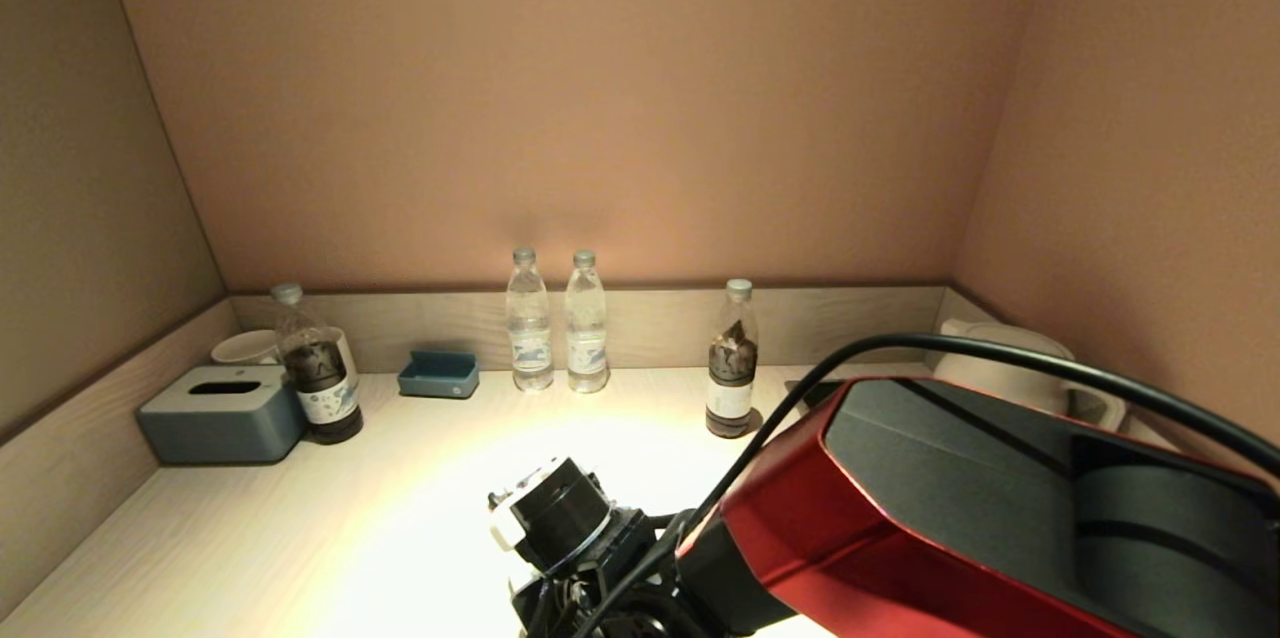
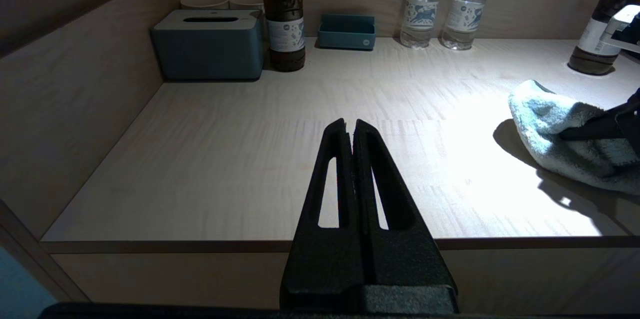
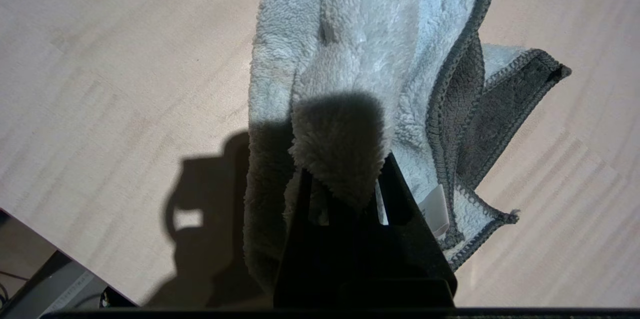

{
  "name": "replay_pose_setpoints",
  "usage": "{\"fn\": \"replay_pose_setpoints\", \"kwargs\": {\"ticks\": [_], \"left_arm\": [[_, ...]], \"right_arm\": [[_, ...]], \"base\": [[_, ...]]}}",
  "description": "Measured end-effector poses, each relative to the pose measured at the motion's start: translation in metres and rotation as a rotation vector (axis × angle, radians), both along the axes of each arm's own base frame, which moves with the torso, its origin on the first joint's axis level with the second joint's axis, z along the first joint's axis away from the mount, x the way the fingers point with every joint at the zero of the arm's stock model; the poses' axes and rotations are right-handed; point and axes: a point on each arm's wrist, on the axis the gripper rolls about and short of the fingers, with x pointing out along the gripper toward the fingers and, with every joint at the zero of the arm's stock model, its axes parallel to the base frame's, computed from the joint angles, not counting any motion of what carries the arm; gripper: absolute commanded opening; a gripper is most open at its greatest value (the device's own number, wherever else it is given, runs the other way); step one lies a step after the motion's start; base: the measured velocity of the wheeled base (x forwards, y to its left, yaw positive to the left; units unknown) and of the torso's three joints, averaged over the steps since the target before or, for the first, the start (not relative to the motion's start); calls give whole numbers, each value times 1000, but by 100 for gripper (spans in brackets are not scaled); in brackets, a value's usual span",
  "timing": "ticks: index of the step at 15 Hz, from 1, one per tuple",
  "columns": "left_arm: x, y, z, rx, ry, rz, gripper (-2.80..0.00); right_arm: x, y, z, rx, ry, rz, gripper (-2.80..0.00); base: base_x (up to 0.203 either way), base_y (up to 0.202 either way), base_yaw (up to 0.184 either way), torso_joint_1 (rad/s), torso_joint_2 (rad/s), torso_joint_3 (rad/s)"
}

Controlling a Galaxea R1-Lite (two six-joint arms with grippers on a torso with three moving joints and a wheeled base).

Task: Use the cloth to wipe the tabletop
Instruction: Sweep the stains on the table

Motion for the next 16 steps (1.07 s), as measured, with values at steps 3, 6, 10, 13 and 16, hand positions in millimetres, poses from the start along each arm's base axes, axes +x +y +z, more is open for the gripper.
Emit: {"fn": "replay_pose_setpoints", "kwargs": {"ticks": [3,6,10,13,16], "left_arm": [[0,0,0,0,0,0,-280],[0,0,0,0,0,0,-280],[0,0,0,0,0,0,-280],[0,0,0,0,0,0,-280],[0,0,0,0,0,0,-280]], "right_arm": [[-6,10,4,-13,9,26,-280],[-11,15,1,-37,24,46,-280],[-11,16,-9,-65,44,49,-280],[5,6,-18,-79,57,2,-280],[21,-5,-23,-84,66,-46,-280]], "base": [[0,0,0,0,0,0],[0,0,0,0,0,0],[0,0,0,0,0,0],[0,0,0,0,0,0],[0,0,0,0,0,0]]}}
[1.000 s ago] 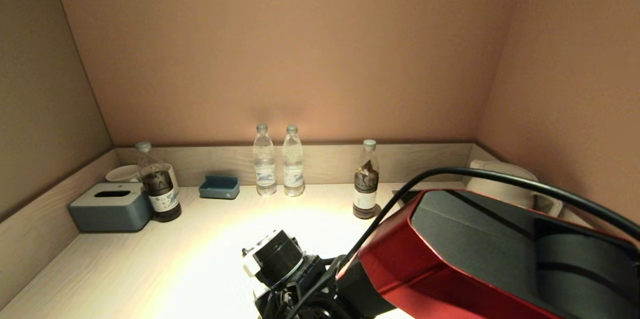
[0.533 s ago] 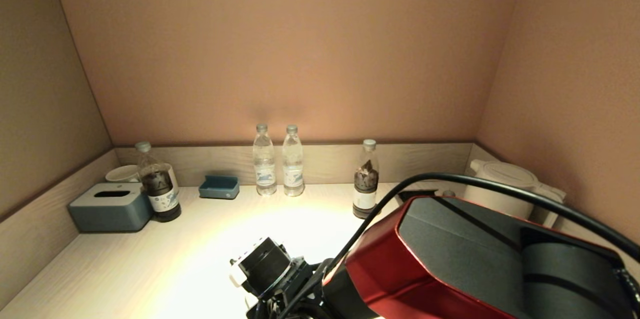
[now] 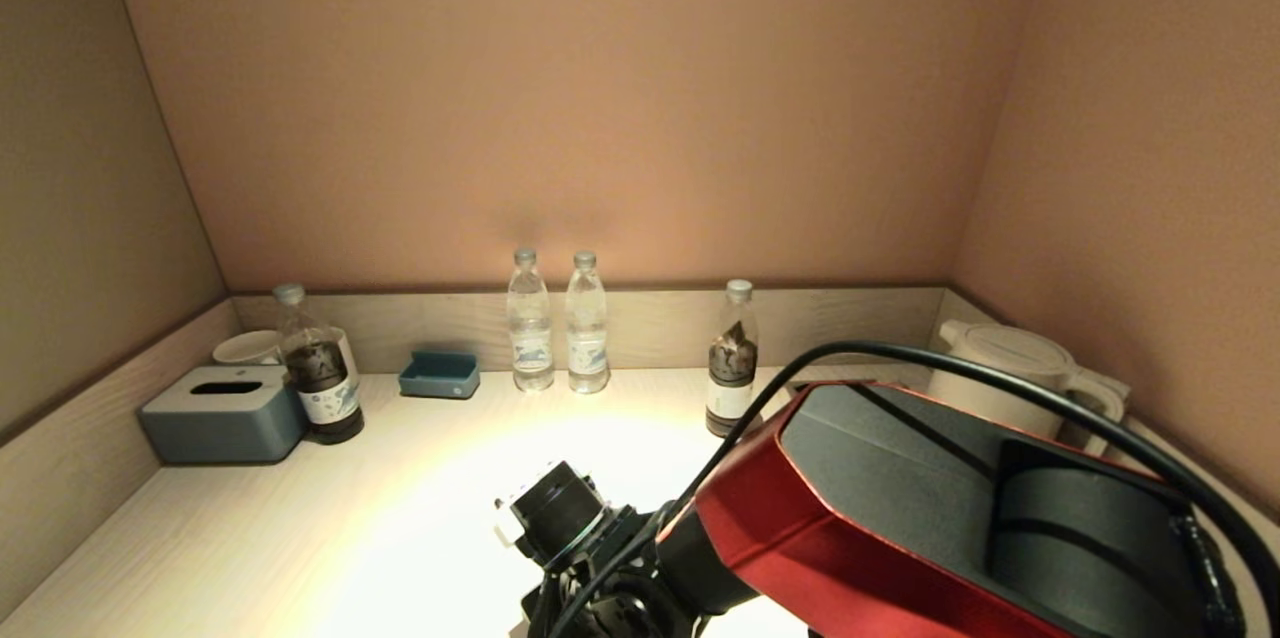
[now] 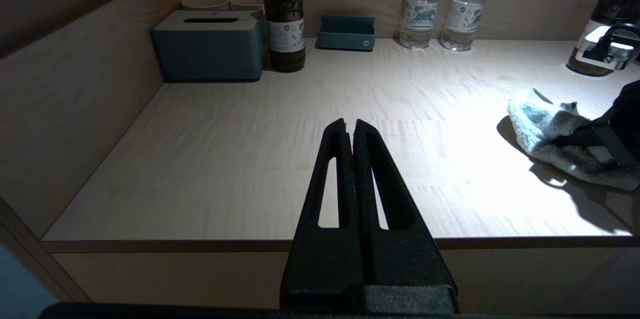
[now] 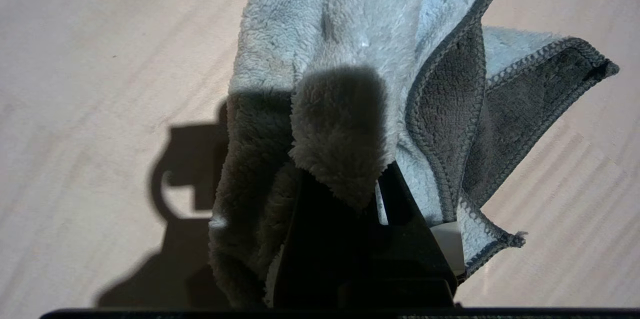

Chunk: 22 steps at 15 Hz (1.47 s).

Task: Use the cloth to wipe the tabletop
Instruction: Sweep the stains on the table

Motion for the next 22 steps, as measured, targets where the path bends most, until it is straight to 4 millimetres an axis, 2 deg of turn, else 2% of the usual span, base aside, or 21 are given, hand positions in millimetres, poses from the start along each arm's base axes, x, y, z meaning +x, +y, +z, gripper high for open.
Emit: {"fn": "replay_pose_setpoints", "kwargs": {"ticks": [6,18,22], "left_arm": [[0,0,0,0,0,-1,-280],[0,0,0,0,-1,0,-280],[0,0,0,0,0,-1,-280]], "right_arm": [[25,-37,-2,-21,22,-109,-280],[77,-133,4,-44,33,-351,-280],[89,-155,5,-47,28,-405,-280]], "base": [[0,0,0,0,0,0],[0,0,0,0,0,0],[0,0,0,0,0,0]]}}
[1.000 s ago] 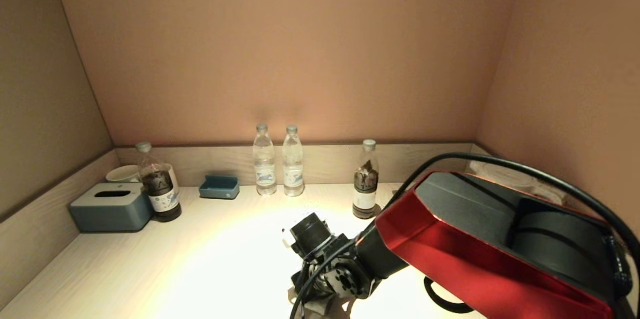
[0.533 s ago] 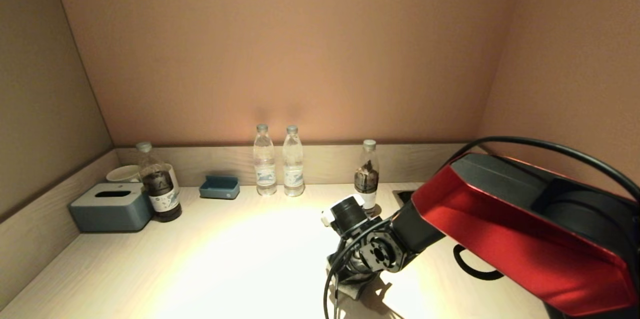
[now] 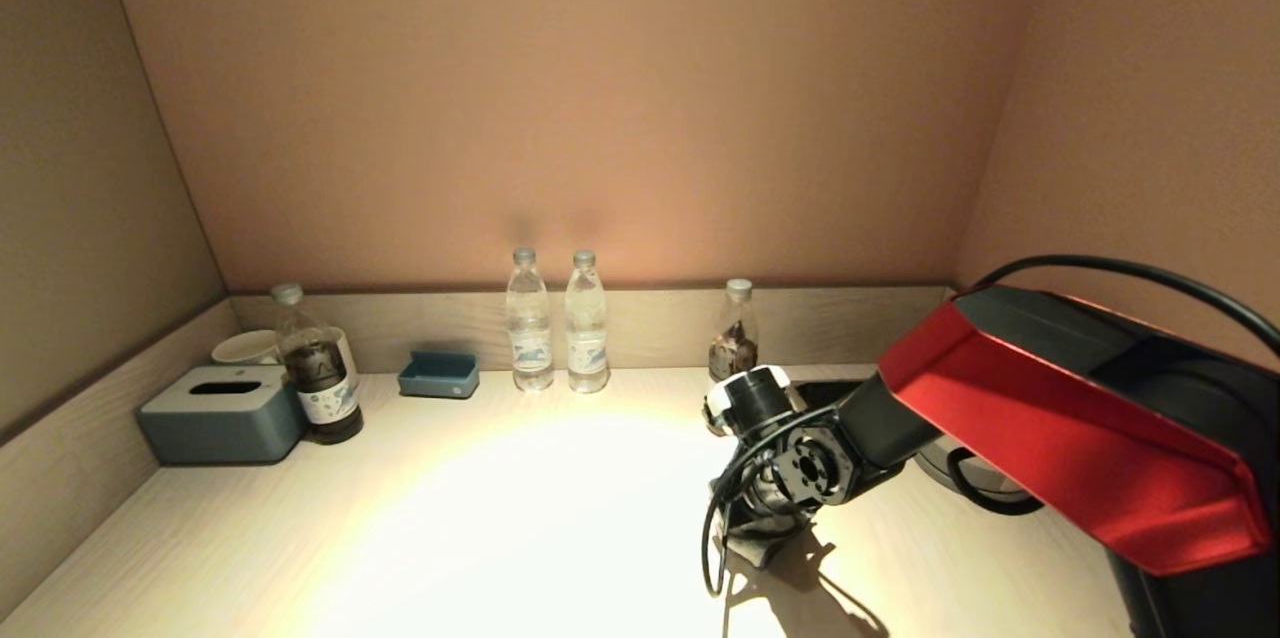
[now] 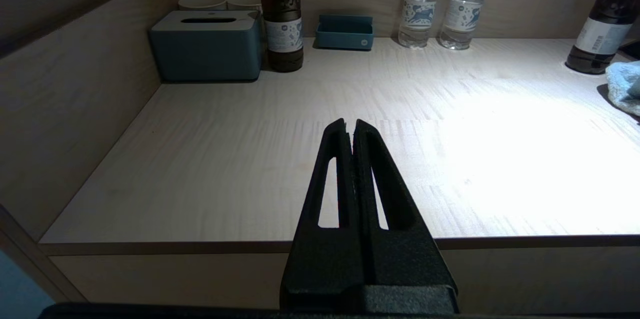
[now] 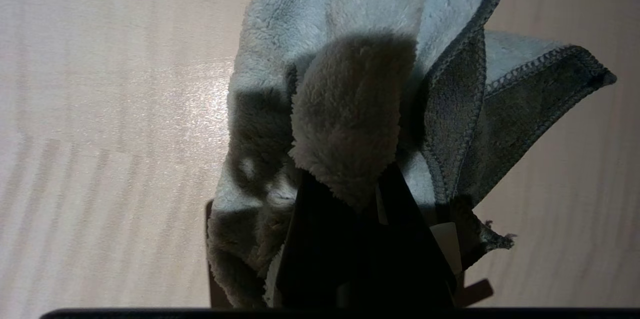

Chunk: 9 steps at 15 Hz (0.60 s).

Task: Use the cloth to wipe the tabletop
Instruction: Sweep the stains on the table

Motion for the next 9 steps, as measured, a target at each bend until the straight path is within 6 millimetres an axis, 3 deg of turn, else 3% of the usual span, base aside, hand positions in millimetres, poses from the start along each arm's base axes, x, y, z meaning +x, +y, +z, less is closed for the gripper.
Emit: {"fn": "replay_pose_setpoints", "kwargs": {"ticks": [4,9], "left_arm": [[0,0,0,0,0,0,-280],[0,0,0,0,0,0,-280]], "right_arm": [[5,-22,-1,-19,11,-38,-280],[-4,-40,1,-37,46,-63,-280]], "base": [[0,0,0,0,0,0],[0,0,0,0,0,0]]}}
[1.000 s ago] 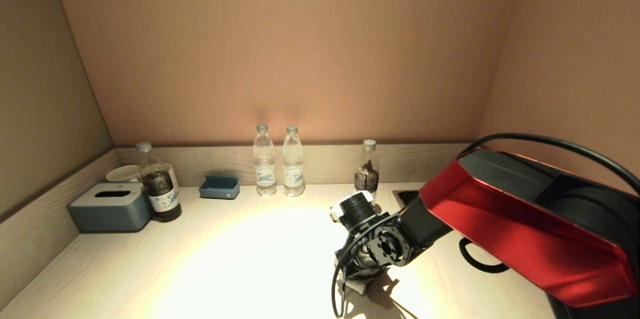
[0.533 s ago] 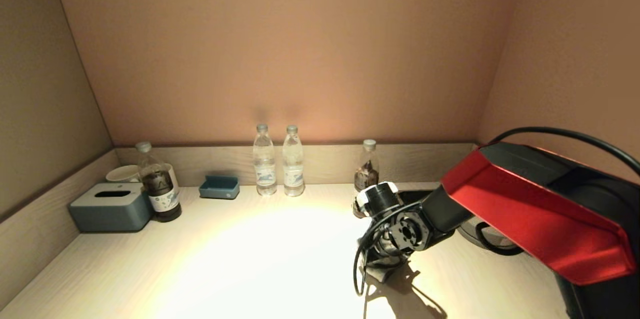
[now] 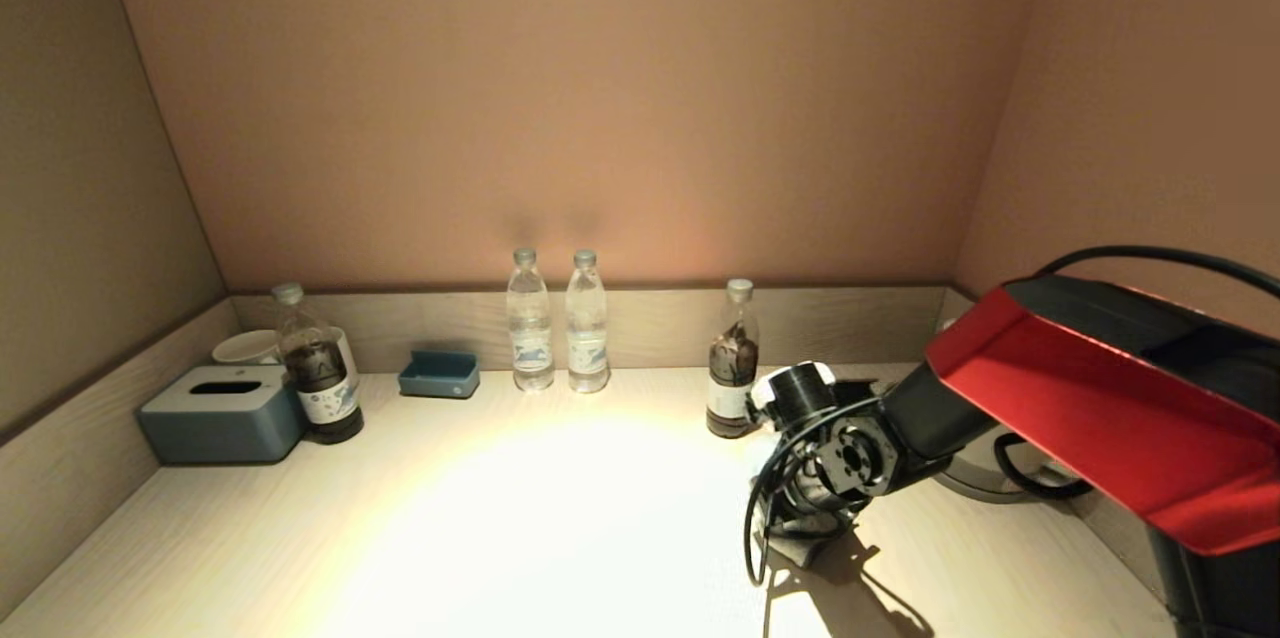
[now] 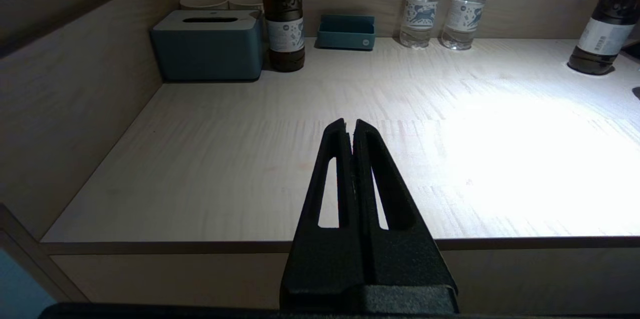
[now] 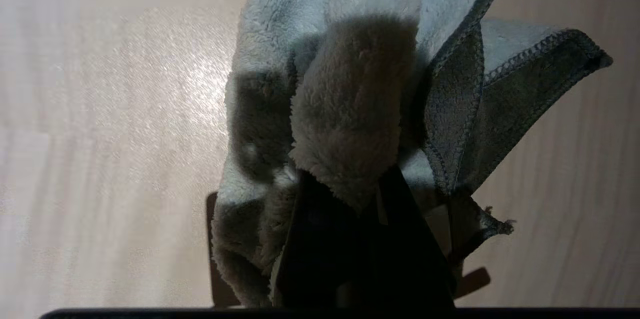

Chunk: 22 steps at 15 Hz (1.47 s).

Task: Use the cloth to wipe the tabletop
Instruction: Sweep the stains on the table

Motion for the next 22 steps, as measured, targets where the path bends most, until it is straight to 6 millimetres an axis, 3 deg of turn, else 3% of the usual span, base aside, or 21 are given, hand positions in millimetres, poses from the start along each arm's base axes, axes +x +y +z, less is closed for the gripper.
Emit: {"fn": "replay_pose_setpoints", "kwargs": {"ticks": [4,9,18,22], "left_arm": [[0,0,0,0,0,0,-280],[0,0,0,0,0,0,-280],[0,0,0,0,1,0,-280],[0,0,0,0,1,0,-280]], "right_arm": [[-27,-9,5,-11,47,4,-280],[-78,11,16,-13,77,110,-280],[-141,90,30,32,43,382,-280],[-148,130,50,91,-42,471,-280]], "base": [[0,0,0,0,0,0],[0,0,0,0,0,0],[0,0,0,0,0,0],[0,0,0,0,0,0]]}}
